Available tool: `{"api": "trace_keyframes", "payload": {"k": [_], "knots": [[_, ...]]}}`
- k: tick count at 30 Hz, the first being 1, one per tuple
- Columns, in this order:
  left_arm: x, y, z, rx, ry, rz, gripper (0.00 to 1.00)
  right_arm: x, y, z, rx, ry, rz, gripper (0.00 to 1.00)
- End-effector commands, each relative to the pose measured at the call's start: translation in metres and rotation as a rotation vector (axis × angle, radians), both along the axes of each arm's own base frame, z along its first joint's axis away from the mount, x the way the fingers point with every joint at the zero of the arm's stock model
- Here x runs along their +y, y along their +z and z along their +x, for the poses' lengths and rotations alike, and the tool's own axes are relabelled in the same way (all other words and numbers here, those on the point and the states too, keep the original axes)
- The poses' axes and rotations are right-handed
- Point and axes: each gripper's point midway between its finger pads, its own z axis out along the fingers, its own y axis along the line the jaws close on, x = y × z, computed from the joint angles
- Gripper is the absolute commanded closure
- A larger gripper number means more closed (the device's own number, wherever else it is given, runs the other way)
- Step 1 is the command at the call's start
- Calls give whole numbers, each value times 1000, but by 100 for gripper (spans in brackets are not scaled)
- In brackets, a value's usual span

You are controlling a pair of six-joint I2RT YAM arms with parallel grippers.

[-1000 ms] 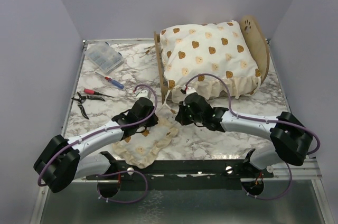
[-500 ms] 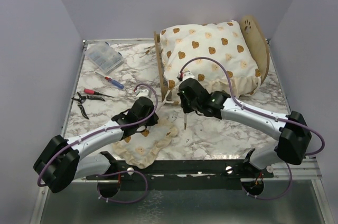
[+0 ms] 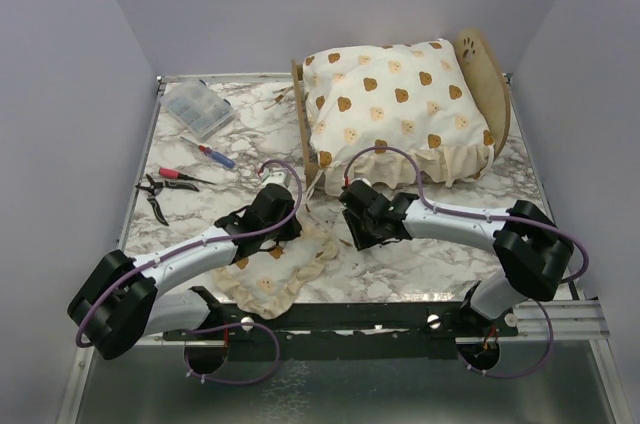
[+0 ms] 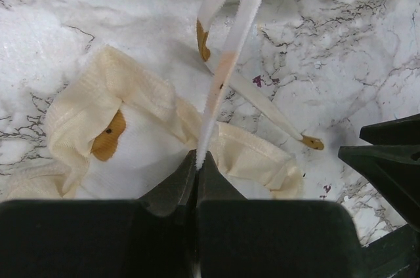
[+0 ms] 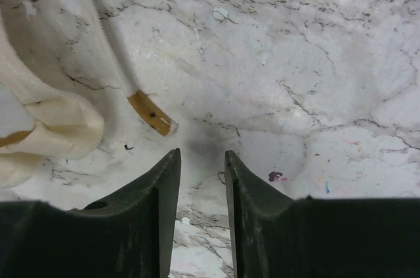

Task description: Set up the pet bed

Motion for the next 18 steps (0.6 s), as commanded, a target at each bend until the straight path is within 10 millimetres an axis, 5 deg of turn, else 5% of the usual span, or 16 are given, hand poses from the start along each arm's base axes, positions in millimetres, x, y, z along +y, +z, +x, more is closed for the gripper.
{"api": "trace_keyframes", "payload": {"k": [1,6,13,16,18], "knots": [[-2,-2,-3,16,-25,-1,100,18,6,-4,27,19,71,61],[-2,-3,-3,16,-24,2,100,34,13,1,-10,69,137,52],[-2,-1,-2,9,-21,-2,100,40,-9,-1,32,110,93,51],[-2,-1,-2,10,-21,-3,100,38,-20,-6,62,115,77,56],[-2,-2,-2,12,-22,0,100,30,-27,-9,76,107,44,69]]}}
